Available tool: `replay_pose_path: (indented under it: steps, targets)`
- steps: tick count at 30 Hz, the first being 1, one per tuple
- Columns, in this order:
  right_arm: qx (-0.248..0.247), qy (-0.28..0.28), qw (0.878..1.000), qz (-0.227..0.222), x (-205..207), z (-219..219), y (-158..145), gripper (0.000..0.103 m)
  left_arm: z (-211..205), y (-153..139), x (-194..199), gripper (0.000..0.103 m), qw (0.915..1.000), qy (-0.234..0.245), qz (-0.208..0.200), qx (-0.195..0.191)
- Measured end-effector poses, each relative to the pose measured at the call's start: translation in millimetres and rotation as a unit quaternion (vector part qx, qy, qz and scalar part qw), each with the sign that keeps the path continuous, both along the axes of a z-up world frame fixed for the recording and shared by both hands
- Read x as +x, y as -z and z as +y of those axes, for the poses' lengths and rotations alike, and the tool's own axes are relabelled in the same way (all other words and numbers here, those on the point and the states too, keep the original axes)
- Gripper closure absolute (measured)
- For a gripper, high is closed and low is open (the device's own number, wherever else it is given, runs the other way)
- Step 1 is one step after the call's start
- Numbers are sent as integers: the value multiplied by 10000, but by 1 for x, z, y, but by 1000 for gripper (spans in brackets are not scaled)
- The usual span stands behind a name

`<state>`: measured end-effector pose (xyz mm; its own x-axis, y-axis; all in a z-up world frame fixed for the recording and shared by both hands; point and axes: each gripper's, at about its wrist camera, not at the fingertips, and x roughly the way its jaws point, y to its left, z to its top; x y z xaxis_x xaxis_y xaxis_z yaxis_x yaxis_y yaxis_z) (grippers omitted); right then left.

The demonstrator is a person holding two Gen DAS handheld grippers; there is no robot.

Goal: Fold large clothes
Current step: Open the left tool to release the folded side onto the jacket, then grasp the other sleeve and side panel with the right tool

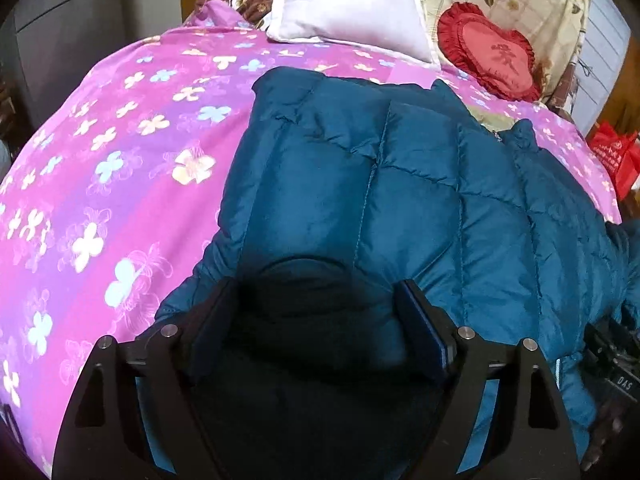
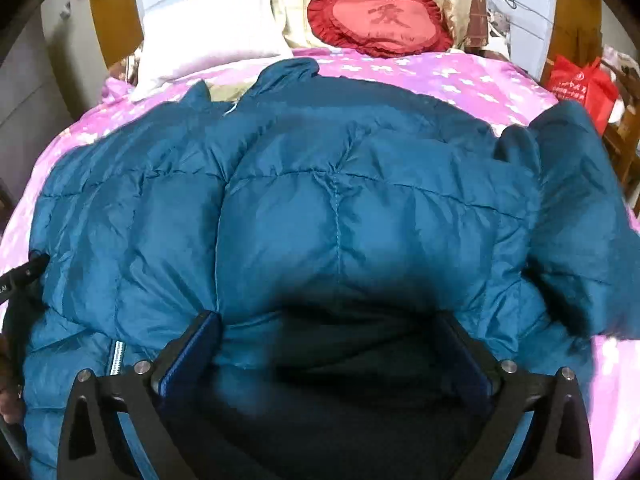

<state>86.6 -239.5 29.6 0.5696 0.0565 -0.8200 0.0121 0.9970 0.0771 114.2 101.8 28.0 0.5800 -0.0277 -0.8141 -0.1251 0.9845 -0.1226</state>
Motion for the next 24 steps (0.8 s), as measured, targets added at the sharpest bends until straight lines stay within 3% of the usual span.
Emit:
replay_pose_path:
  steps: [5,7,10,13,14,17,21,24]
  targets:
    - [-83,-28,10000,-32,-6,-1,-7,0,0,-3,-4,21,9999,-116,10,-51]
    - [-3,179,9988,-454,-18,-6,-25,1,3,-7,-11,21,9997,-188,-46,-153]
    - [-156,982,9861,-1330,-50,-52,-64,0,-4,-17,-22,21,9995,-66,-232,-221]
    - [-204,2037,9658,-1591,-78,-116,-73,0,-19,-23,-30,21,9993,180,-322,-103]
    - [-243,2545,9530,-1629,-93,-151,-73,0,-23,-24,-31,21,9991,259,-329,-85]
    - [-409,3418,9270,-1487,-116,-228,-72,0,-35,-27,-32,21,9981,512,-326,-129]
    - [-577,3966,9126,-812,-138,-341,-57,0,-39,-32,-35,21,9972,589,-459,-59]
    - [-89,4231,9044,-542,-158,-408,-38,0,-40,-34,-36,21,9967,611,-535,49]
